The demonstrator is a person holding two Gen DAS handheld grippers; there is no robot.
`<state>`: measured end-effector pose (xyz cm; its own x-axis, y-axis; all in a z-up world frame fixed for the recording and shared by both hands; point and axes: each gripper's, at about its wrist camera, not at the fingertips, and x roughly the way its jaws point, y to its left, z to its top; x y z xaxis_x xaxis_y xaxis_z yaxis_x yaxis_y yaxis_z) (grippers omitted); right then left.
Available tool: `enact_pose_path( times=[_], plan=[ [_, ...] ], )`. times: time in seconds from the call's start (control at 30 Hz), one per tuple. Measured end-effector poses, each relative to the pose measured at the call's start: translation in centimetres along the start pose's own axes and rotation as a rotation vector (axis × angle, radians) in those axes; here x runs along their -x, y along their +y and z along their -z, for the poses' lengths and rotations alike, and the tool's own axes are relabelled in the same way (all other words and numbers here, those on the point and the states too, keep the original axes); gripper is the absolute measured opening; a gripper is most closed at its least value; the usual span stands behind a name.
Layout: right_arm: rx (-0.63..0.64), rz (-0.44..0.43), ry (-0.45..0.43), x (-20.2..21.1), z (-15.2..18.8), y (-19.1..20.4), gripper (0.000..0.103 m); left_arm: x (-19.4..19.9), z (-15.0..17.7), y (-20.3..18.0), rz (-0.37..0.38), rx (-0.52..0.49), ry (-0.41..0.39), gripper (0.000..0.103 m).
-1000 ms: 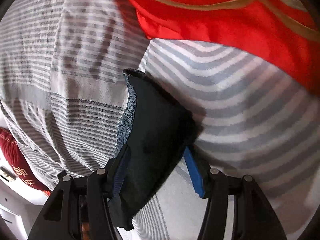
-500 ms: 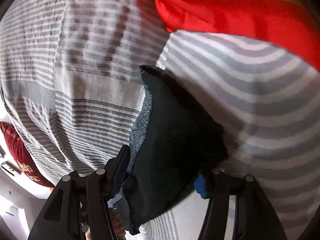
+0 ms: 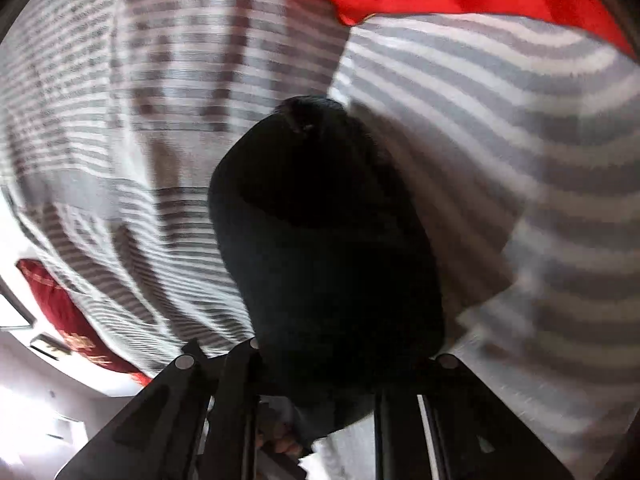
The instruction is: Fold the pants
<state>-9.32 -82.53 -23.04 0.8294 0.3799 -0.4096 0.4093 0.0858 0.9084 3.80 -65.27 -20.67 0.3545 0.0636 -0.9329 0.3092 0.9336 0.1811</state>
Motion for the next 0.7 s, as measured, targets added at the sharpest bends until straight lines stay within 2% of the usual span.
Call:
enact_pose_path(
  times=[0.17, 0.33, 0.5, 0.6, 0.7],
  plan=[
    [0.046, -0.055, 0.017, 0.4, 1.0, 2.7, 0.015, 2.7, 0.5, 0.7, 0.009, -0.027, -0.067, 0.103],
    [0.086, -0.096, 0.029, 0.4, 2.5, 5.6, 0.016, 2.5, 3.8, 0.6, -0.014, -0.089, -0.044, 0.103],
    [0.16, -0.106, 0.08, -1.8, 4.7, 9.2, 0.016, 2.2, 6.4, -0.7, -0.051, -0.15, -0.156, 0.103],
    [0.177, -0.122, 0.092, -3.1, 6.1, 10.9, 0.016, 2.2, 5.9, 0.2, 0.013, -0.14, -0.116, 0.103],
    [0.205, -0.121, 0.099, -4.0, 7.2, 12.6, 0.016, 2.5, 5.2, 3.2, 0.09, -0.099, -0.058, 0.103]
  ],
)
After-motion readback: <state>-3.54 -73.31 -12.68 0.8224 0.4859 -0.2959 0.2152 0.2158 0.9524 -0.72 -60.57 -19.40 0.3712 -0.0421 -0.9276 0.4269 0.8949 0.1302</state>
